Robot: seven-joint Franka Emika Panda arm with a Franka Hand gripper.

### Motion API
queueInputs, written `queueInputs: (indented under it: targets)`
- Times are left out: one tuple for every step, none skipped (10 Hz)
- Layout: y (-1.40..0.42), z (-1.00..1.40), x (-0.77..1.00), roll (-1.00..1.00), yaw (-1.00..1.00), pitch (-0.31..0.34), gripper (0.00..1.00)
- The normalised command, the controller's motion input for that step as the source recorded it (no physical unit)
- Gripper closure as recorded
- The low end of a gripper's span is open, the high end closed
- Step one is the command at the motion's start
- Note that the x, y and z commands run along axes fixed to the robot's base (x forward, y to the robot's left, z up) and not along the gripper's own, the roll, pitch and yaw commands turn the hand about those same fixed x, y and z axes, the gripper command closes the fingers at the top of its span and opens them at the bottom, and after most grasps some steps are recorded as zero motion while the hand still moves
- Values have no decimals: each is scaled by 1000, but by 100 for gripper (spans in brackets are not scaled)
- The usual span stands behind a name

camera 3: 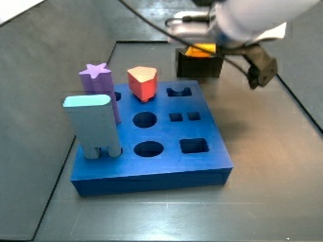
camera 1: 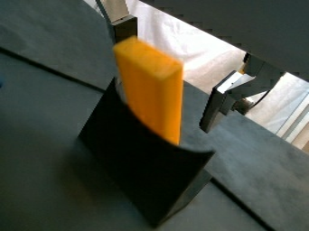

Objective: Pick up the double-square object. Move up. Place the double-square object on the fixture. Regrasp the double-square object. Move to above the board. Insert the double-square object.
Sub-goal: Regrasp the double-square object, then move to above the board.

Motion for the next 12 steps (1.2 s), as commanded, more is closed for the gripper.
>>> queueInputs:
  targets:
    - [0, 0, 0, 0, 0, 0, 100]
    - [23, 1000, -171, -181, 409, -10, 100]
    - [19, 1000, -169, -191, 400, -26, 100]
    - [21, 1000, -160, -162, 347, -99, 100]
    - [18, 1000, -156, -109, 271, -174, 100]
    - [15, 1000, -156, -60, 179, -241, 100]
    - [16, 1000, -158, -37, 120, -258, 100]
    - [14, 1000, -158, -25, 58, -257, 100]
    - [15, 1000, -157, -27, -17, -233, 100]
    - [15, 1000, -159, -33, -61, -208, 100]
    - [15, 901, -147, -45, -100, -176, 100]
    - [17, 657, -105, -73, -143, -124, 100]
